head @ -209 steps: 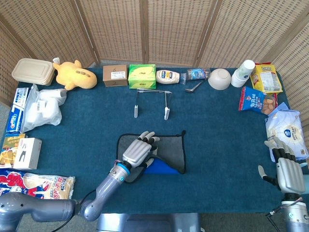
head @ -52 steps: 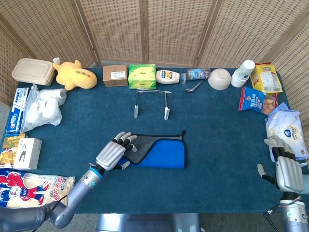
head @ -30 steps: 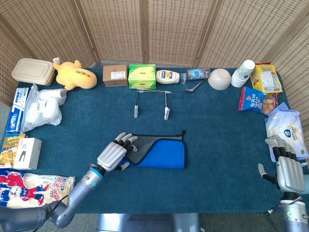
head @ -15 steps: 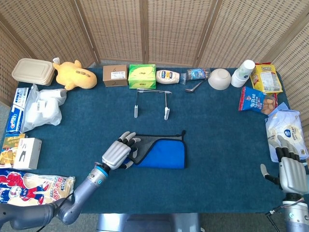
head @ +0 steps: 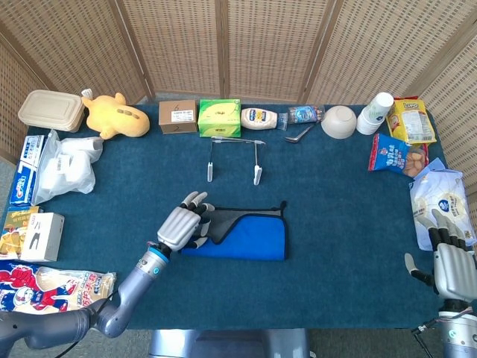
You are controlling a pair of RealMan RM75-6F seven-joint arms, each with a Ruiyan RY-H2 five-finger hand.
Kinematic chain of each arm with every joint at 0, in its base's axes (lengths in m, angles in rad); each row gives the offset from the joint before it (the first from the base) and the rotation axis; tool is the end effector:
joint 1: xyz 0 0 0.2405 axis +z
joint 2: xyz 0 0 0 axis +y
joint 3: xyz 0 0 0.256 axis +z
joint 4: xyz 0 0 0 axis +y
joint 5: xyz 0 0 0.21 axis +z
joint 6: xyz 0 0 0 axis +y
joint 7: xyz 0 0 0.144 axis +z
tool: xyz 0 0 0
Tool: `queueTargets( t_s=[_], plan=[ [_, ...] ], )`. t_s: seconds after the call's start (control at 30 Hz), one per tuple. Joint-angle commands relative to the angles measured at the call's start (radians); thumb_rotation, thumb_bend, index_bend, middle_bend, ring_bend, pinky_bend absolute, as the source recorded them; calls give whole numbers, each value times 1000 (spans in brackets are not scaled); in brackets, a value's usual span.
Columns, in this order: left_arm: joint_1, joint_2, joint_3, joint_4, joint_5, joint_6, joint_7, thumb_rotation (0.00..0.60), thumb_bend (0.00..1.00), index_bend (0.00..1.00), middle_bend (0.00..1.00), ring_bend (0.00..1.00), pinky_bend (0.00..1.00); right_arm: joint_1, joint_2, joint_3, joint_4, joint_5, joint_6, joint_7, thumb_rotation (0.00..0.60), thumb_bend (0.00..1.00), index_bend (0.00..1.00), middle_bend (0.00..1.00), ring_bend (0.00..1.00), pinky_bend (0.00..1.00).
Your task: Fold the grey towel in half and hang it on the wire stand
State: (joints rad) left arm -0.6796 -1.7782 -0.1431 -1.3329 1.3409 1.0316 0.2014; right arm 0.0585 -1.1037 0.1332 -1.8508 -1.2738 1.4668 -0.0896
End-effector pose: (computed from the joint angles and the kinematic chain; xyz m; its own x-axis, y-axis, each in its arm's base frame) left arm -0.1277 0.3057 -0.0757 0.3328 0.2660 0.9047 0.8646 -0.4690 -0.1802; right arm -0.2923 -0.1834 0.1606 0.2415 0.0187 0.9702 -0.9515 0.2011 0.2330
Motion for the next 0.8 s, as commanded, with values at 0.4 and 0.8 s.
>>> queueTargets(
  t_s=[0.4, 0.8],
  plan=[
    [7, -24, -42, 71, -49, 20, -42, 600, 463, 675, 286, 29, 0, 0, 0, 3, -1, 1, 1, -5, 600, 348, 166, 55, 0, 0],
    [33, -63, -49, 147, -86, 37, -78, 600, 460, 642, 285, 34, 0, 2, 0, 5, -5, 5, -4, -13, 600, 348, 166, 55, 0, 0]
  ],
)
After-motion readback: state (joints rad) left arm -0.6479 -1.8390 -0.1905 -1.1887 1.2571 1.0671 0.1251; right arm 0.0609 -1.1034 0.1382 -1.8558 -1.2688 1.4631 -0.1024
